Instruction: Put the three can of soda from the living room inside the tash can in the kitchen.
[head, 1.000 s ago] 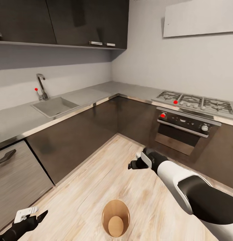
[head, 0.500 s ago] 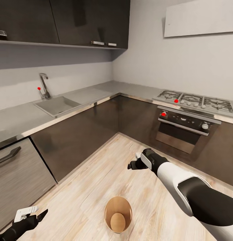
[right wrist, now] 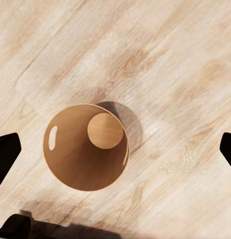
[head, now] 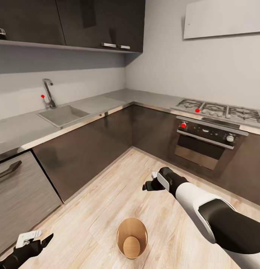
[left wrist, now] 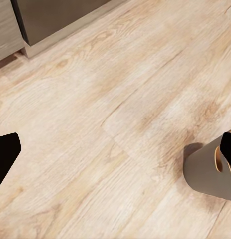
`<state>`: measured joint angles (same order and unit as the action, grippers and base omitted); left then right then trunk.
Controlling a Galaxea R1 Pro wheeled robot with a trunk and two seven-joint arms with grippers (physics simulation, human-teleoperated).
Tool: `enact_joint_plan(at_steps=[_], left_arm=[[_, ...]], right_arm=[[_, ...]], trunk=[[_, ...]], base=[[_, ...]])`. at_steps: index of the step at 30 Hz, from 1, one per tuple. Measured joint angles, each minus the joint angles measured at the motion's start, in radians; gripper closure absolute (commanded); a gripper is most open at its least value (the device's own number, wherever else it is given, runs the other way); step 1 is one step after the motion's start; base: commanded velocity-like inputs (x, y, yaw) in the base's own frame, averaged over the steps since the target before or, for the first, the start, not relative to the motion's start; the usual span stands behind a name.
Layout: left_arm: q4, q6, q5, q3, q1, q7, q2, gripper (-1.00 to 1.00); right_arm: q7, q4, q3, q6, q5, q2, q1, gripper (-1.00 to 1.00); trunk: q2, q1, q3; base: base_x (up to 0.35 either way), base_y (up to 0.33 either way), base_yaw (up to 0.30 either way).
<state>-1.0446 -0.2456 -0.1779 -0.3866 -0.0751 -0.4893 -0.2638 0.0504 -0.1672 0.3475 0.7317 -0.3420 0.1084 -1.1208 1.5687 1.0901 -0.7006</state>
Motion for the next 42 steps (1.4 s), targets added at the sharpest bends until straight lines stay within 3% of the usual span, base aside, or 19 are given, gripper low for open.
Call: enact_joint_plan(at_steps=[25,29,35,37,42], left_arm=[[0.005,-0.002,-0.002,0.0,-0.001,0.004,0.001,-1.0],[-0.056,-0.033,-0.007,-0.001,-0.016,0.008,0.001,-1.0],[-0.113,-0.146,-0.006,0.0,-0.105,0.011,0.001,-1.0],[-0.114,-0.203,0.0,0.001,-0.179,0.018,0.001,-1.0],[-0.079,-0.252,0.007,0.011,-0.314,0.082,0.002,-1.0]], right_arm=[[-0.003,0.0,0.008,-0.002,0.0,0.005,0.032,-1.0],[-0.002,0.0,0.008,-0.002,0.0,0.005,0.033,-1.0],[-0.003,0.0,0.009,-0.002,0.0,0.006,0.036,-1.0],[-0.003,0.0,0.009,-0.002,0.0,0.006,0.038,-1.0],[-0.003,0.0,0.009,-0.002,0.0,0.007,0.039,-1.0]], trunk=[[0.175,0.096,-0.078],[0.203,0.111,-0.091],[0.245,0.134,-0.11],[0.259,0.142,-0.116],[0.294,0.161,-0.131]], base=[[0.0,0.0,0.0],[0.0,0.0,0.0],[0.0,0.0,0.0],[0.0,0.0,0.0],[0.0,0.0,0.0]])
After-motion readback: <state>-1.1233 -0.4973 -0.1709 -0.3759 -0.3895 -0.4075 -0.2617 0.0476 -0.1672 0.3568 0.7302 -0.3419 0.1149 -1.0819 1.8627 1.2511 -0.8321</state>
